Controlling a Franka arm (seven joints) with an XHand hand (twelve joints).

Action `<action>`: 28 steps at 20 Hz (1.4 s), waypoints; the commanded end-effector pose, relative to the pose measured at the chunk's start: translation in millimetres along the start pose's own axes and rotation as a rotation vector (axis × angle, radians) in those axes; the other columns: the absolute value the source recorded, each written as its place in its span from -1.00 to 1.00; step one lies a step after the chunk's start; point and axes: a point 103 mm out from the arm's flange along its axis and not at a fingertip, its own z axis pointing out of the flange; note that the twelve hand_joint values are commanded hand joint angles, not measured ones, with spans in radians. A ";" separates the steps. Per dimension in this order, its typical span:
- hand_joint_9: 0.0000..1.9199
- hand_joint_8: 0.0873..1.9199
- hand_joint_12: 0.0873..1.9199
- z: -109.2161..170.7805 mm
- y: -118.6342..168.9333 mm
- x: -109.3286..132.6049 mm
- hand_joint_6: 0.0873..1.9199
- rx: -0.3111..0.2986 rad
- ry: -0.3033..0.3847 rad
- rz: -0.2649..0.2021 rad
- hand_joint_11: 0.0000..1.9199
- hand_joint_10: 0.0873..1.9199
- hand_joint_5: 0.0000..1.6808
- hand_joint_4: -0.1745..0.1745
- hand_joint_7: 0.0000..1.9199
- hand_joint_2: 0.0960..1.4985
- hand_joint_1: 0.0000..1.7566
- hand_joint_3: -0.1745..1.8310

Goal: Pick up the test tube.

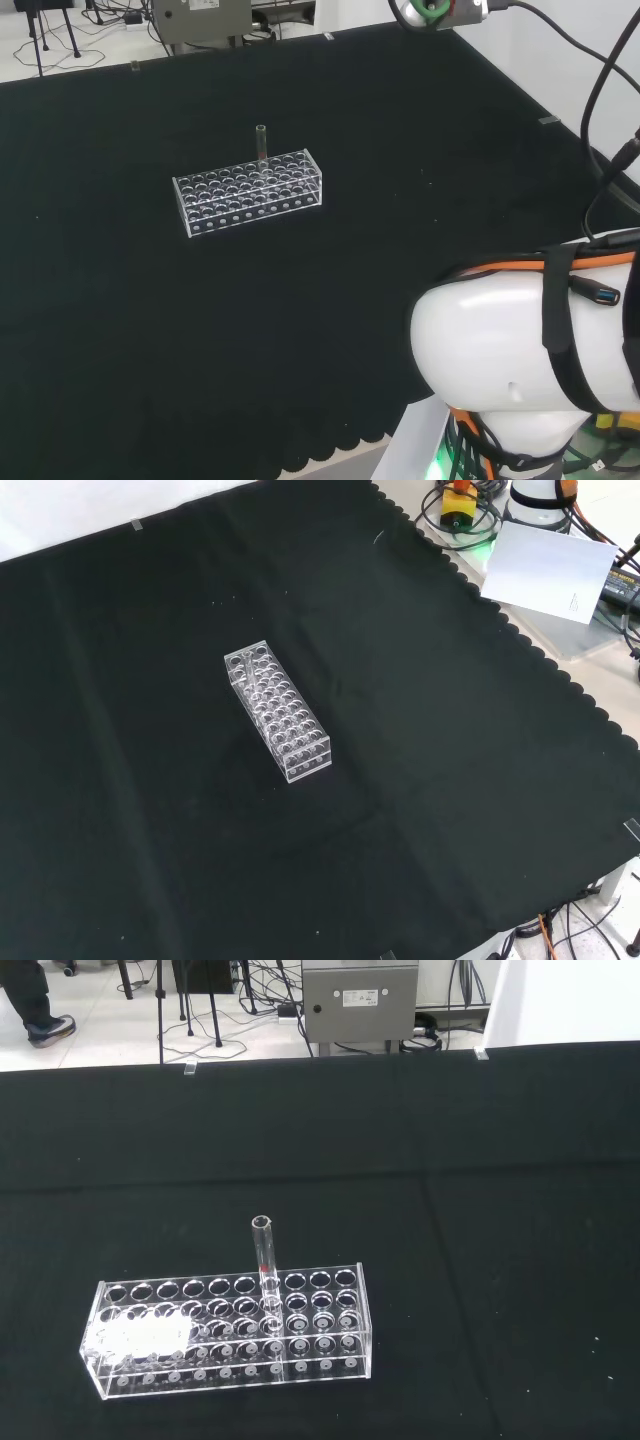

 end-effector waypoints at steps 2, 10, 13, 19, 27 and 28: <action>-0.89 -0.10 0.51 0.4 1.8 1.5 -0.78 -0.008 -0.009 -0.005 -0.99 -0.01 -0.84 -0.44 -0.95 -0.13 -0.22 -0.33; -0.94 -0.10 0.51 3.9 19.0 8.2 -0.92 0.008 0.007 -0.040 -1.00 0.02 -0.82 -0.44 -0.99 -0.08 -0.24 -0.38; -0.90 -0.08 0.56 9.0 32.0 16.5 -0.94 0.004 0.026 -0.068 -1.00 0.02 -0.78 -0.48 -0.93 -0.08 -0.21 -0.39; -0.68 -0.05 0.60 22.1 64.2 29.4 -0.93 0.049 0.029 -0.111 -0.88 0.00 -0.65 -0.62 -0.72 -0.13 -0.10 -0.34; -0.57 -0.05 0.59 33.7 100.0 41.6 -0.90 0.088 0.017 -0.157 -0.82 -0.03 -0.58 -0.71 -0.61 -0.18 -0.03 -0.28; -0.56 -0.05 0.59 35.4 104.3 42.6 -0.89 0.096 0.014 -0.161 -0.82 -0.03 -0.57 -0.72 -0.60 -0.19 -0.02 -0.27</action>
